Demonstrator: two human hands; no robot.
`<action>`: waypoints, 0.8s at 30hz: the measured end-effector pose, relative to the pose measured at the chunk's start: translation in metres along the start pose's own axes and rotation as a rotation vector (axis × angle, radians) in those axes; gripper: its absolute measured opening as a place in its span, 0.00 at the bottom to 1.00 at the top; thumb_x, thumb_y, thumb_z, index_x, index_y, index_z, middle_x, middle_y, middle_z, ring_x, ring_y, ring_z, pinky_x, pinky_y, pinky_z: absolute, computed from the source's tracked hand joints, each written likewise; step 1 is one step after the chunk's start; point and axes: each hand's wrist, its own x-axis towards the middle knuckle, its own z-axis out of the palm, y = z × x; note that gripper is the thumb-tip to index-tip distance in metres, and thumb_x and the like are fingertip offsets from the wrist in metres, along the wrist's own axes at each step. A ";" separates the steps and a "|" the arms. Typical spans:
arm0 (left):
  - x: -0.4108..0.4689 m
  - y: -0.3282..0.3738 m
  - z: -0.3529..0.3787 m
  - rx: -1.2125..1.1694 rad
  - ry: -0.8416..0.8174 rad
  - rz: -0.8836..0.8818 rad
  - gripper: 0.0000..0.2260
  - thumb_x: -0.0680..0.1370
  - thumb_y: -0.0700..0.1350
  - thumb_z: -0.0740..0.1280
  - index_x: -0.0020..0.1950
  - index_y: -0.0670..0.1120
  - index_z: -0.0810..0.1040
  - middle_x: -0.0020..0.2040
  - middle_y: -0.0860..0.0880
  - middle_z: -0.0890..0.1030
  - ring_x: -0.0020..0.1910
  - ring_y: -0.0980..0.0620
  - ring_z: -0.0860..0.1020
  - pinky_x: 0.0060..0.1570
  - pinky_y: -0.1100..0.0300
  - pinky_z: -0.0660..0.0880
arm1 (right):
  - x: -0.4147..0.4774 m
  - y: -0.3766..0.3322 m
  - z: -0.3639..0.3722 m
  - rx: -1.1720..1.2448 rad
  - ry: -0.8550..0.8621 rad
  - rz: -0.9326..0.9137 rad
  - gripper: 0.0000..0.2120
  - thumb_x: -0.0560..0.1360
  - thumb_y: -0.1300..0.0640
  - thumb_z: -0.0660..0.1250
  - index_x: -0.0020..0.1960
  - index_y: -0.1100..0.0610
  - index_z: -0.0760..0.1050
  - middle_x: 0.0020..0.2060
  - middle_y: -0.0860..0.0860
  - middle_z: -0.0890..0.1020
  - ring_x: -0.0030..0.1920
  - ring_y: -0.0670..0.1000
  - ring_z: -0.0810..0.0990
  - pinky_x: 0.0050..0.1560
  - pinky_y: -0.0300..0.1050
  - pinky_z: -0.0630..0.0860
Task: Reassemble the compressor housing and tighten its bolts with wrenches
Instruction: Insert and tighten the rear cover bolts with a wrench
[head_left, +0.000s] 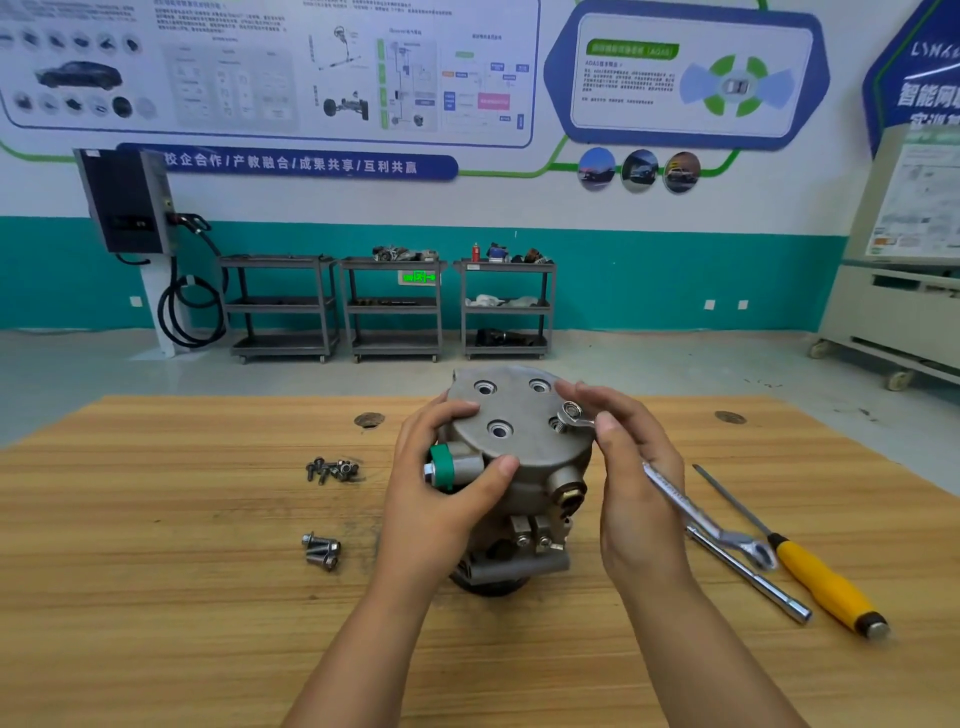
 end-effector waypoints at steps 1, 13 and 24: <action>0.000 0.001 -0.001 0.000 -0.004 -0.005 0.20 0.61 0.56 0.74 0.51 0.64 0.75 0.61 0.52 0.75 0.61 0.48 0.75 0.59 0.42 0.74 | 0.003 0.001 0.002 0.045 0.063 0.068 0.09 0.74 0.60 0.61 0.49 0.55 0.79 0.48 0.47 0.84 0.53 0.44 0.80 0.49 0.36 0.75; 0.003 0.002 -0.007 -0.031 -0.066 -0.034 0.20 0.61 0.56 0.75 0.51 0.63 0.76 0.61 0.51 0.74 0.59 0.47 0.76 0.56 0.42 0.76 | 0.050 -0.015 0.015 -0.107 0.025 0.461 0.06 0.74 0.58 0.68 0.39 0.53 0.80 0.31 0.45 0.84 0.34 0.42 0.81 0.34 0.37 0.75; 0.005 -0.003 0.001 0.039 -0.035 0.022 0.23 0.62 0.52 0.75 0.55 0.57 0.75 0.58 0.52 0.76 0.58 0.56 0.76 0.57 0.60 0.74 | 0.017 -0.022 0.017 -0.755 -0.238 -0.065 0.08 0.77 0.58 0.62 0.53 0.52 0.79 0.47 0.42 0.75 0.56 0.48 0.65 0.61 0.51 0.64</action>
